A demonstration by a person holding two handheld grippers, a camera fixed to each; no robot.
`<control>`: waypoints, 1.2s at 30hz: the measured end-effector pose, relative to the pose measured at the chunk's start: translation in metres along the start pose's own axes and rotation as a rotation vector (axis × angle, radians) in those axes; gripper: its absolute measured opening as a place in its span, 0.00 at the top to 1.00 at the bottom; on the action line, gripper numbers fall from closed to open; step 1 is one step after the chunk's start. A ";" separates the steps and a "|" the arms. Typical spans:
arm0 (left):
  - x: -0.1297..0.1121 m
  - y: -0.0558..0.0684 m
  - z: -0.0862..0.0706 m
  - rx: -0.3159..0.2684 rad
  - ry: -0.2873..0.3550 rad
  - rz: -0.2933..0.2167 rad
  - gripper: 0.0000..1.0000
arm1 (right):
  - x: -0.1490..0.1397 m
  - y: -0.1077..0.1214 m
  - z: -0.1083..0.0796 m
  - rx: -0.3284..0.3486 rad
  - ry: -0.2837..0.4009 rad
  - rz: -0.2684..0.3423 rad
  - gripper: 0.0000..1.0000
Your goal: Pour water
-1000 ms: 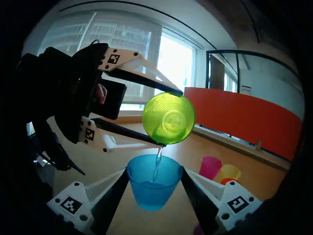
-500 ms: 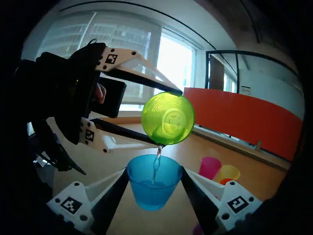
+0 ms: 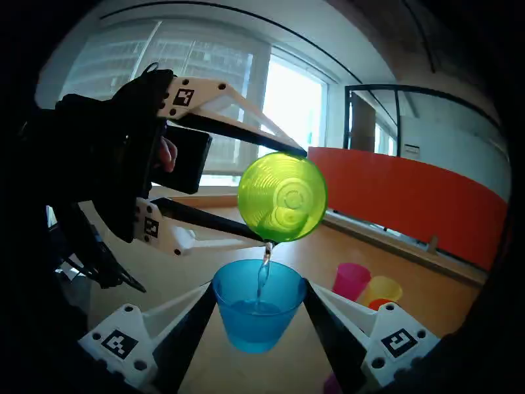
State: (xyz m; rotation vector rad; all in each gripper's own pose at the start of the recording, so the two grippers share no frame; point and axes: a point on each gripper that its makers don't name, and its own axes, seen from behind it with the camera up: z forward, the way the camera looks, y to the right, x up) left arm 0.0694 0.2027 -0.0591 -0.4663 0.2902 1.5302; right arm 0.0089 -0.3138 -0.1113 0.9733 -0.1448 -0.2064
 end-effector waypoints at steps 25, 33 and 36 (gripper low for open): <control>0.006 -0.007 -0.001 0.021 0.005 0.079 0.12 | 0.003 0.000 -0.002 -0.002 0.002 -0.003 0.06; 0.008 -0.005 -0.001 0.024 0.005 0.106 0.12 | 0.003 0.001 -0.003 -0.005 0.003 -0.001 0.06; 0.009 -0.005 -0.001 0.025 0.006 0.113 0.12 | 0.003 0.001 -0.003 -0.005 0.004 -0.001 0.06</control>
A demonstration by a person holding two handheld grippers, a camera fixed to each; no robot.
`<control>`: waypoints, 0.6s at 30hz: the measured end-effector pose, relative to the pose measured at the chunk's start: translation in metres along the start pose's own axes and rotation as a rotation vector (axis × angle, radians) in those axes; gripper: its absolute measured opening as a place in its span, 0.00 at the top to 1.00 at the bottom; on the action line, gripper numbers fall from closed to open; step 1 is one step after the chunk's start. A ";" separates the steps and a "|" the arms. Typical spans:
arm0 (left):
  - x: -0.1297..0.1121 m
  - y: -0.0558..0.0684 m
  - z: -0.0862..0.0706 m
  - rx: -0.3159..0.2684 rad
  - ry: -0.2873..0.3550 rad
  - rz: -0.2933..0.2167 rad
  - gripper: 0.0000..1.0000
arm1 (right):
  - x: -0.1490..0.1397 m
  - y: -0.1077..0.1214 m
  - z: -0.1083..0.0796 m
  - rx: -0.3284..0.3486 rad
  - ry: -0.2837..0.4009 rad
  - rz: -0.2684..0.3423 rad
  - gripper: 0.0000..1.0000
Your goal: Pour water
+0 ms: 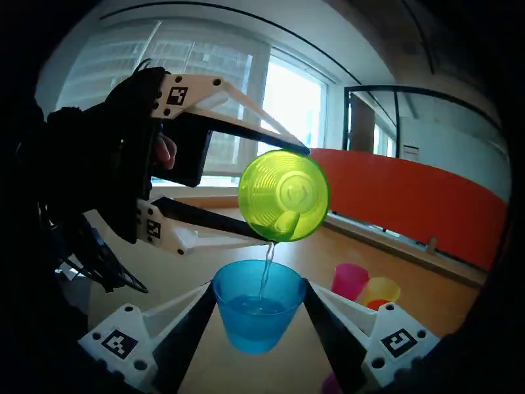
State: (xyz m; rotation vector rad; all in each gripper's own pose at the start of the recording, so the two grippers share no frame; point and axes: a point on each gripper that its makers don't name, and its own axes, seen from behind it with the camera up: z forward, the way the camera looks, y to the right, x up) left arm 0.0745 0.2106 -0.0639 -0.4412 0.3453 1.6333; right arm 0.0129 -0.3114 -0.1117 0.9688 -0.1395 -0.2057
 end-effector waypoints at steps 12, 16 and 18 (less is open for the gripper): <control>0.002 -0.001 -0.003 0.003 -0.003 0.033 0.12 | 0.000 0.001 0.000 -0.002 0.001 0.001 0.06; 0.002 0.000 -0.004 0.002 -0.005 0.034 0.12 | -0.001 0.001 0.000 -0.001 0.001 0.000 0.06; 0.002 0.001 -0.004 0.002 -0.005 0.034 0.12 | -0.001 0.001 0.000 -0.001 0.001 0.000 0.06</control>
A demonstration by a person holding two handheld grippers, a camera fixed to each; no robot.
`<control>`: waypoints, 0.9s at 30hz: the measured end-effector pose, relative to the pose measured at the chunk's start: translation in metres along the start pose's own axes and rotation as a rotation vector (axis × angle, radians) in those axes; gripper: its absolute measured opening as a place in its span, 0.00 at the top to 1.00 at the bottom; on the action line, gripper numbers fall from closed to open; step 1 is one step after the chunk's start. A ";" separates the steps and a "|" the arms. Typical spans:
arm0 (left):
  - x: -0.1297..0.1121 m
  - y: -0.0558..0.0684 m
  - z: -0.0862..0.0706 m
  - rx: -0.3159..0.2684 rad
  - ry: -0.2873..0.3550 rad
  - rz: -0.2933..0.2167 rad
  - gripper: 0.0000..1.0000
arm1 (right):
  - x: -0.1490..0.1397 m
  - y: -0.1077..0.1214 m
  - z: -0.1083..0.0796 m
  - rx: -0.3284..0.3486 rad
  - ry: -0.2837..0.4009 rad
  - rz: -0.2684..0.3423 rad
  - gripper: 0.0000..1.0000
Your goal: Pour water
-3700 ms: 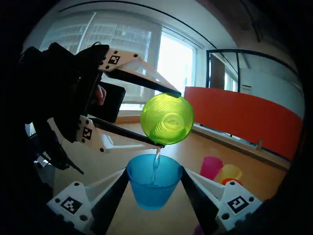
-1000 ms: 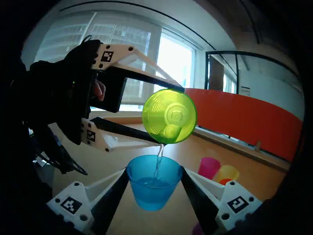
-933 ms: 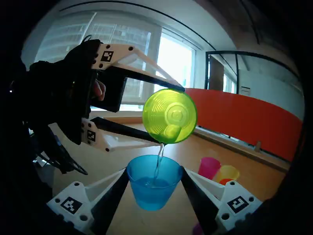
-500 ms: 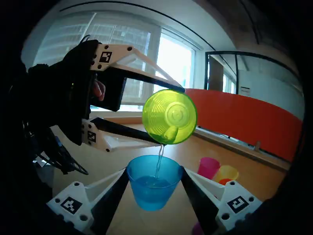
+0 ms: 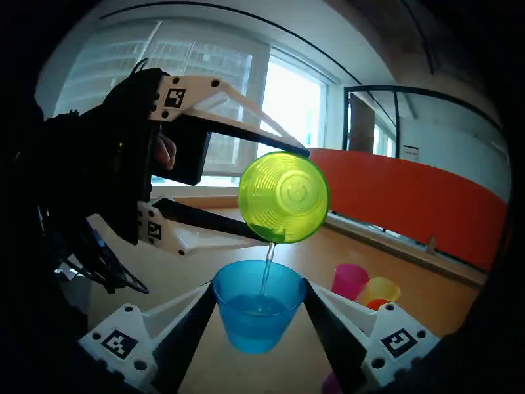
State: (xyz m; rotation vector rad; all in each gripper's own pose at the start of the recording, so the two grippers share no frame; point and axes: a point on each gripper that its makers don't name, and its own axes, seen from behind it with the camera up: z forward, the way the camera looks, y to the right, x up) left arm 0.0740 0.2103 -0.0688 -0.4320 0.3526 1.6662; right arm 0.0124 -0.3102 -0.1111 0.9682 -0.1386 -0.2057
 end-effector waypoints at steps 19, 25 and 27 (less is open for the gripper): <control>-0.007 -0.004 0.003 0.001 -0.007 -0.037 0.12 | 0.002 0.000 0.000 -0.004 0.002 -0.001 0.06; -0.017 -0.001 0.007 -0.011 -0.020 -0.148 0.12 | 0.003 0.001 -0.002 -0.010 0.002 -0.003 0.06; -0.022 -0.001 0.008 -0.013 -0.027 -0.195 0.12 | 0.003 0.002 -0.002 -0.013 0.003 -0.003 0.06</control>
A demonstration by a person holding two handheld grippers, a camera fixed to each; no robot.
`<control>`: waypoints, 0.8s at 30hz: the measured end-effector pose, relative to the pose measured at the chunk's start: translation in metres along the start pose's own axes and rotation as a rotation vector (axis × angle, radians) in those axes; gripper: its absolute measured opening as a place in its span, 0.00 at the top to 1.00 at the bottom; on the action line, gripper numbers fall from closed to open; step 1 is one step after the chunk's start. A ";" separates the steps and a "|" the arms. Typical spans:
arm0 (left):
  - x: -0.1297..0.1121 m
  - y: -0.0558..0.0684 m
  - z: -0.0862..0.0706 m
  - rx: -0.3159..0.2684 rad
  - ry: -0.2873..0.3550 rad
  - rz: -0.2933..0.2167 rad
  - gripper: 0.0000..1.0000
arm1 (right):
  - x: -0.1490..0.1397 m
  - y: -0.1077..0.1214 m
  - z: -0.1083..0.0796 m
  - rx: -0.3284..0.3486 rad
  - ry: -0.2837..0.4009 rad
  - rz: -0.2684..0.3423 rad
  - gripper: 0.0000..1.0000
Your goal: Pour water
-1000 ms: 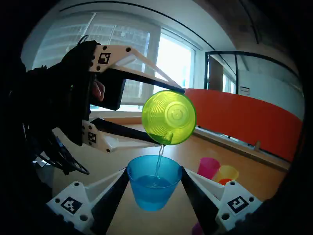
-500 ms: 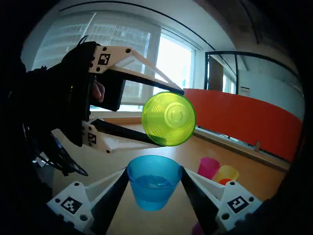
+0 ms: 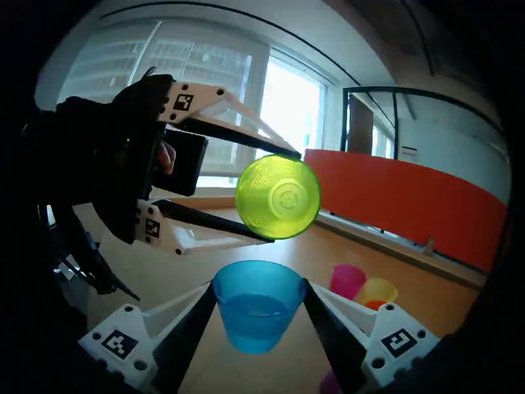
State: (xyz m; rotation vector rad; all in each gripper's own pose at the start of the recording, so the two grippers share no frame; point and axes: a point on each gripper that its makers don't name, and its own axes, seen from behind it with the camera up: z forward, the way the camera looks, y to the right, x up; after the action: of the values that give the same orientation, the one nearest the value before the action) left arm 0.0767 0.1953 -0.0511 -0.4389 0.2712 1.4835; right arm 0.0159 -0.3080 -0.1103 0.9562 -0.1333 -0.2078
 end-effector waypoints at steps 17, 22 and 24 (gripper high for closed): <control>-0.029 0.010 0.008 -0.073 -0.041 -0.496 0.12 | 0.002 0.002 -0.003 -0.007 0.008 -0.003 0.06; -0.033 0.012 0.007 -0.107 -0.051 -0.715 0.12 | 0.003 0.002 -0.004 -0.009 0.008 -0.005 0.06; -0.035 0.011 0.007 -0.117 -0.045 -0.800 0.12 | 0.004 0.003 -0.004 -0.011 0.009 -0.004 0.06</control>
State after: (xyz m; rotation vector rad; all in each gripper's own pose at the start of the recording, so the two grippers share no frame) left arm 0.0628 0.1676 -0.0308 -0.5273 -0.0374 0.7235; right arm 0.0214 -0.3042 -0.1104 0.9469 -0.1218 -0.2077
